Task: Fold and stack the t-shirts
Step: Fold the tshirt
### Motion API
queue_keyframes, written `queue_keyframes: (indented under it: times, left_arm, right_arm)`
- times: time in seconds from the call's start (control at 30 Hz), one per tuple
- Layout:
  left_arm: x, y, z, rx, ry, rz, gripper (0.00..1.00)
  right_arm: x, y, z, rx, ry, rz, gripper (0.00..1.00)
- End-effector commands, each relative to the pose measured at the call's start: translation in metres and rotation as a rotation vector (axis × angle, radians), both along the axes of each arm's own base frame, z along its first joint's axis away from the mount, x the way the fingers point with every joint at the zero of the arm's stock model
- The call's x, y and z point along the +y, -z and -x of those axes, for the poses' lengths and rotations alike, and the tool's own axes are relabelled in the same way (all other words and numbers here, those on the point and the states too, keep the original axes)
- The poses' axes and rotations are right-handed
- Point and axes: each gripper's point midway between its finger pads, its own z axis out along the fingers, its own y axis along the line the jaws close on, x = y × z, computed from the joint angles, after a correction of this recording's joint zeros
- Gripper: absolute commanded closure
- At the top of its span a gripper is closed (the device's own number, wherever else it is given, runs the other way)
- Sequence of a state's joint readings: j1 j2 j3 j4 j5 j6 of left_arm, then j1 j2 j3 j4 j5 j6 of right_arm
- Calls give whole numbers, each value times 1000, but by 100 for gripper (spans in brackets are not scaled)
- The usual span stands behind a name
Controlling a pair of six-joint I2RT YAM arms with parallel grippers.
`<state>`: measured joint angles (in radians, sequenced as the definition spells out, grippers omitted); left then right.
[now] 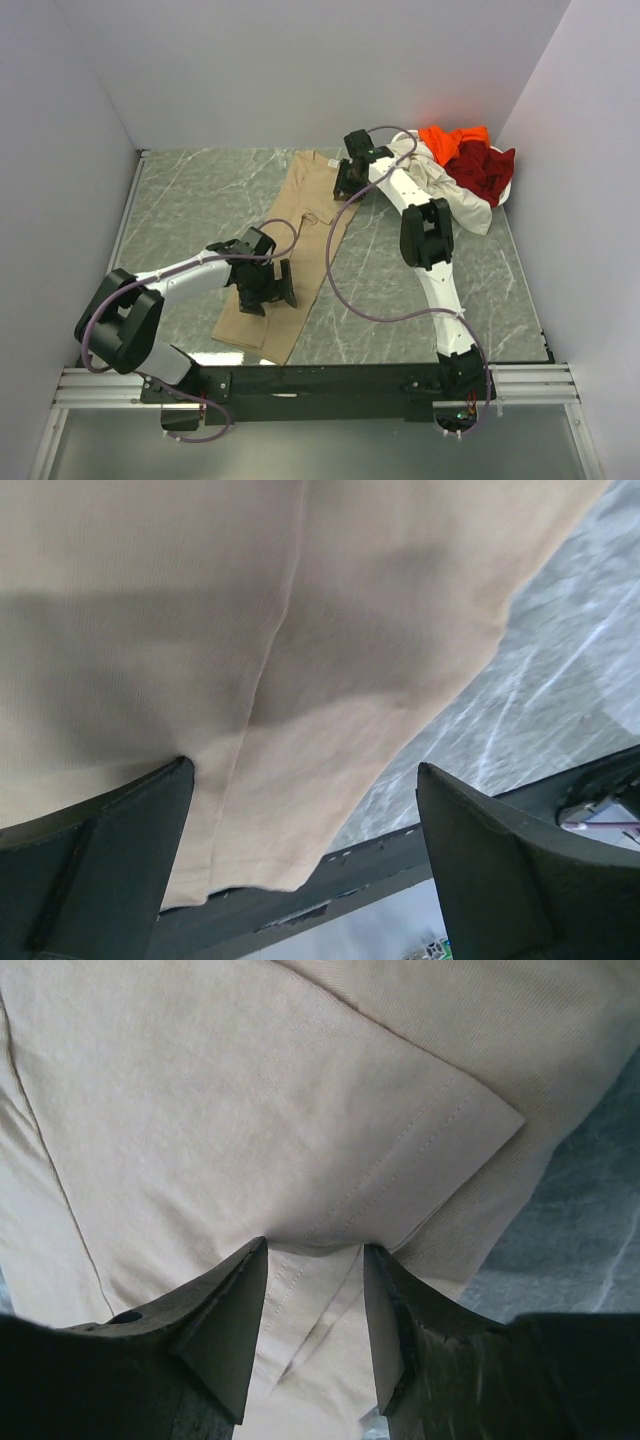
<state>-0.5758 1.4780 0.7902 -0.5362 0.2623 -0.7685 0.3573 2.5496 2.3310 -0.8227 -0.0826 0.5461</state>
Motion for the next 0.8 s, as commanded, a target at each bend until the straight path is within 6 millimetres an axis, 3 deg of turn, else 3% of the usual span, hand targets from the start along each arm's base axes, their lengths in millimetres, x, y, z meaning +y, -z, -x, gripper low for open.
queue_keyframes:
  times: [0.0,0.07,0.1,0.13,0.17,0.27,0.3,0.53,0.7,0.73,0.77]
  left_arm:
    - [10,-18,1,-30,-9,-44,1]
    - [18,-27,-5,-69,-45,-82,1]
    - [25,-27,-1,-56,-59,-117,1]
    - [29,-30,-2,-63,-75,-134,0]
    - [34,-31,-2,-70,-87,-156,1]
    - [42,-25,2,-68,-97,-189,1]
    - [40,-23,6,-49,-90,-173,1]
    - [32,-1,25,28,-68,-122,1]
    - [25,1,30,52,-36,-95,1]
    - [25,2,32,61,-36,-93,0]
    - [22,1,34,70,-32,-81,1]
  right_arm:
    - [1,-51,-9,-104,-33,-37,49]
    - [0,-59,-8,-118,-42,-38,49]
    - [0,-72,-7,-139,-45,-44,49]
    - [-1,-70,-2,-133,-49,-40,49]
    - [0,-83,2,-150,-51,-45,49]
    - [-3,-76,16,-134,-58,-41,49]
    - [-1,-85,20,-148,-64,-46,49]
    - [12,-57,40,-73,-96,-36,49]
    - [16,-27,35,-34,-99,-22,49]
    - [16,-30,30,-41,-99,-14,49]
    - [15,-17,28,-20,-96,-4,49]
